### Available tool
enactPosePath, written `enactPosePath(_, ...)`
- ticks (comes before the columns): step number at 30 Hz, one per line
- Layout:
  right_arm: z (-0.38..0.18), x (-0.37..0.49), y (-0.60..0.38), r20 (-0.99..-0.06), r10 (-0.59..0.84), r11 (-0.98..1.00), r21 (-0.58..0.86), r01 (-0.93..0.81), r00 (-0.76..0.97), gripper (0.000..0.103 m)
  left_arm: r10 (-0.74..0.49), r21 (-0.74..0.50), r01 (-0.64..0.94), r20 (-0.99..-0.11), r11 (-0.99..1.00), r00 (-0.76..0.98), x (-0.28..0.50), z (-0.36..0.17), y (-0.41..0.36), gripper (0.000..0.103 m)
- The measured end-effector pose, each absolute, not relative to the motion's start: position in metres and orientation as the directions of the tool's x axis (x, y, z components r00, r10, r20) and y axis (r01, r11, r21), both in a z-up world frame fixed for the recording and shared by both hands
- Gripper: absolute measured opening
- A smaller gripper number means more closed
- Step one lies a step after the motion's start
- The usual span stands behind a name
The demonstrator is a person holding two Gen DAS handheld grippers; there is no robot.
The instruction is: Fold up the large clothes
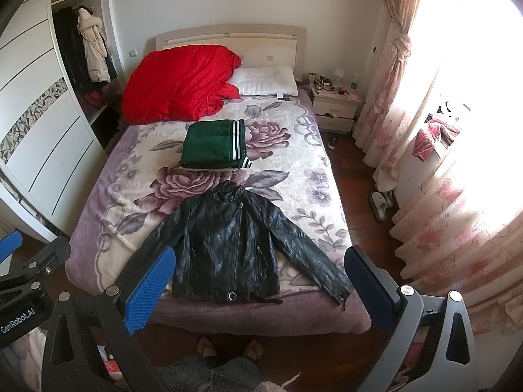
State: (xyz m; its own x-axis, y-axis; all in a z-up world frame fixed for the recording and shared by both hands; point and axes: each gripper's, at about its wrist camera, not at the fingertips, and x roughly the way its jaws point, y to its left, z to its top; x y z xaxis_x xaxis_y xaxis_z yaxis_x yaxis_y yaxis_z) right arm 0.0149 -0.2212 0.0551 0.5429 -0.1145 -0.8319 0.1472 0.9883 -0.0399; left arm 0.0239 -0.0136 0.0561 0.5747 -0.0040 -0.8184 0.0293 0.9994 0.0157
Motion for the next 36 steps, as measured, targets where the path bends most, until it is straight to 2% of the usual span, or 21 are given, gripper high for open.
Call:
enactPosePath(7,0.054,0.031,-0.226,-0.839,-0.117,0.983,-0.023,0.18,0.531,0.103,0.053,0.066,-0.002,-0.788,0.998,0.614,0.041,0.052,-0.019,0.103)
enactPosePath(10,0.053,0.077,-0.24,-0.847,-0.127,0.974,-0.008,0.226,0.517,0.103,0.084,0.094,-0.017,-0.765,0.995,0.639,0.069,0.027,-0.018,0.103)
enactPosePath(12,0.028,0.088,-0.258,-0.869,-0.146,0.959,-0.006,0.284,0.474,0.103,0.098,0.118,-0.012,-0.762,0.993,0.64,0.091,0.002,-0.019,0.103)
enactPosePath(18,-0.083,0.115,-0.348,-0.953,-0.139,0.809,0.049,0.586,0.271,0.101,0.113,0.169,0.048,-0.819,0.984,0.562,0.137,-0.106,-0.015,0.103)
enactPosePath(19,-0.101,0.114,-0.361,-0.96,-0.138,0.776,0.049,0.629,0.244,0.096,0.119,0.173,0.05,-0.831,0.984,0.543,0.146,-0.124,-0.016,0.103)
enactPosePath(20,-0.125,0.116,-0.382,-0.968,-0.117,0.726,0.067,0.684,0.22,0.084,0.126,0.178,0.053,-0.845,0.983,0.52,0.155,-0.144,-0.02,0.103)
enactPosePath(22,-0.167,0.117,-0.414,-0.983,-0.095,0.654,0.057,0.754,0.157,0.069,0.131,0.178,0.052,-0.864,0.983,0.487,0.168,-0.179,-0.026,0.103)
enactPosePath(23,-0.19,0.117,-0.431,-0.987,-0.077,0.619,0.062,0.783,0.139,0.066,0.137,0.181,0.05,-0.87,0.982,0.473,0.177,-0.2,-0.031,0.103)
enactPosePath(30,-0.356,0.109,-0.535,-0.998,0.048,0.336,0.062,0.94,0.048,0.067,0.211,0.224,0.004,-0.922,0.974,0.326,0.212,-0.334,-0.061,0.103)
enactPosePath(33,-0.432,0.097,-0.575,-0.987,0.139,0.18,0.103,0.978,0.078,0.068,0.221,0.224,-0.017,-0.94,0.974,0.258,0.223,-0.386,-0.07,0.103)
enactPosePath(36,-0.497,0.065,-0.614,-0.971,0.162,0.04,0.186,0.982,0.178,0.069,0.247,0.247,-0.023,-0.948,0.969,0.201,0.231,-0.431,-0.081,0.103)
